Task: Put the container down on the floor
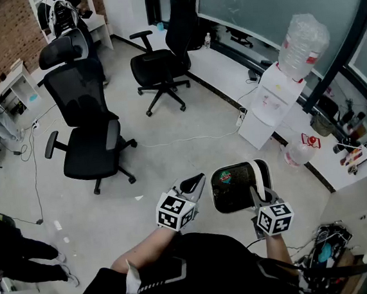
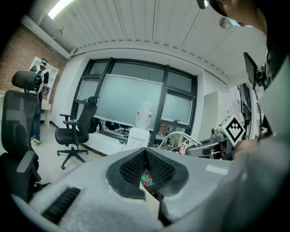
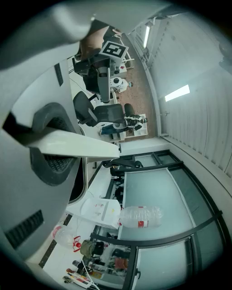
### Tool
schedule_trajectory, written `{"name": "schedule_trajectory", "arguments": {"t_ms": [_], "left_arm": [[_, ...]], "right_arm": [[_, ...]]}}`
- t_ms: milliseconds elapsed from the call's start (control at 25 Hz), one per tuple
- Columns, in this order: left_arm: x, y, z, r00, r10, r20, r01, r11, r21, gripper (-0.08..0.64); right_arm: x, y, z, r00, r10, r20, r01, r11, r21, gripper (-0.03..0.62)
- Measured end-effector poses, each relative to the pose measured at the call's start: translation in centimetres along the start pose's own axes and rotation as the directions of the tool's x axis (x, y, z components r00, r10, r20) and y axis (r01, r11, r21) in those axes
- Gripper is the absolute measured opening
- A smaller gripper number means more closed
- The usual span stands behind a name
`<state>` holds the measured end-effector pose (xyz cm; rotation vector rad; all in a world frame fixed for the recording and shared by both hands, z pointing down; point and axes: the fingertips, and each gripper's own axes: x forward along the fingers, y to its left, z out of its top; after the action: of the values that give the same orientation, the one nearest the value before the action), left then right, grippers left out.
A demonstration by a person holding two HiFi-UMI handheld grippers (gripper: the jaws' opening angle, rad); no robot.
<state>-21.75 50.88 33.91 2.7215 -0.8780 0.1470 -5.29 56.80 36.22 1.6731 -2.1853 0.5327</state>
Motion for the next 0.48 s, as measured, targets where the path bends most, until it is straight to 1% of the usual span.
{"name": "schedule_trajectory", "arguments": {"t_ms": [480], "left_arm": [[-0.9, 0.2, -0.5, 1.0, 0.008, -0.004, -0.008, 1.0, -0.007, 0.006]], "right_arm": [[0.4, 1.2, 0.2, 1.0, 0.013, 0.005, -0.013, 1.0, -0.007, 0.006]]}}
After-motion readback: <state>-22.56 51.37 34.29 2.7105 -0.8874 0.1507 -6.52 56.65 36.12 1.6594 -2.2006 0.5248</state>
